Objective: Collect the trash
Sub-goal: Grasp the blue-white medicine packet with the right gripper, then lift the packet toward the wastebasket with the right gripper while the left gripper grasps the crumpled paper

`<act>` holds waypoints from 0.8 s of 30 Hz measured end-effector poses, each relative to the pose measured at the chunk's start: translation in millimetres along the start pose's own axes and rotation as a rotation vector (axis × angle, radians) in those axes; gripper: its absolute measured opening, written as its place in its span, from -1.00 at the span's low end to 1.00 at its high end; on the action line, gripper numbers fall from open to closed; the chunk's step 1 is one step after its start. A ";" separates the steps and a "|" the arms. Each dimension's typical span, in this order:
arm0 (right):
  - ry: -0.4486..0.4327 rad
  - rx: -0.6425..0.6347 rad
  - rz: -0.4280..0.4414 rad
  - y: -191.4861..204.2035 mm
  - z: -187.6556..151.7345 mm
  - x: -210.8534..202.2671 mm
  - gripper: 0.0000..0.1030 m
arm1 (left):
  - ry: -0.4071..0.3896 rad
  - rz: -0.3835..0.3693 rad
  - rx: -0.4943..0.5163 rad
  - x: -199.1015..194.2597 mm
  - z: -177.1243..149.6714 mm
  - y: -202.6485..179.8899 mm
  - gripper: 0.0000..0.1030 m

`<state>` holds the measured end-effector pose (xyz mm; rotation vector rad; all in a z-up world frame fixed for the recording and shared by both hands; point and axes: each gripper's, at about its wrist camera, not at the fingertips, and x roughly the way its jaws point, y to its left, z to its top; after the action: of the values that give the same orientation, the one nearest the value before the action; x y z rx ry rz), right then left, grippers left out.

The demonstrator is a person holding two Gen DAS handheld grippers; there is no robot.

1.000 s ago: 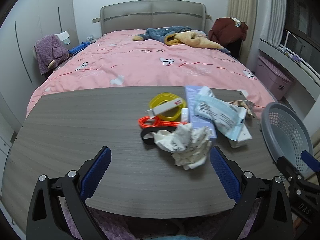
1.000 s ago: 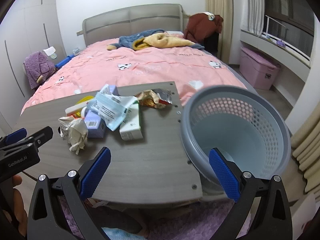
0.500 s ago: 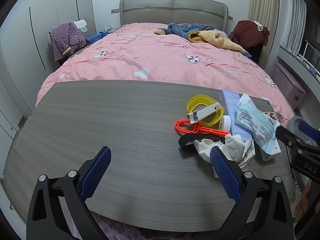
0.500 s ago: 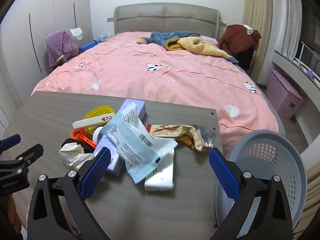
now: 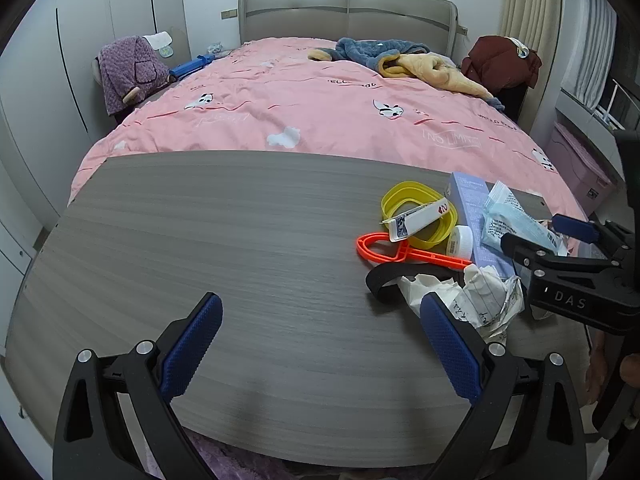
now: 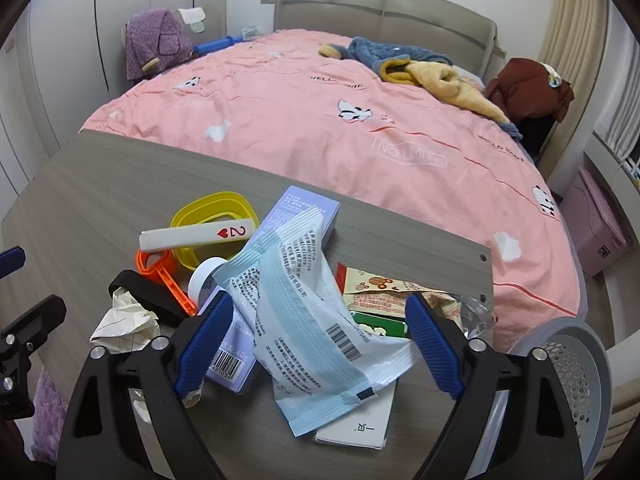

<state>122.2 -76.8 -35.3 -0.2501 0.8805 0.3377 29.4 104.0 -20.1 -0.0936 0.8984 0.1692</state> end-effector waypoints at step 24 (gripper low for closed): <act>-0.081 0.183 0.025 -20.1 -22.6 -57.0 -0.07 | -0.028 -0.109 0.049 -21.3 -10.0 -16.7 0.84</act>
<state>80.4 -113.7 -2.9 -0.0553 0.8291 0.2867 11.9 83.8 -9.5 -0.0941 0.8668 0.0465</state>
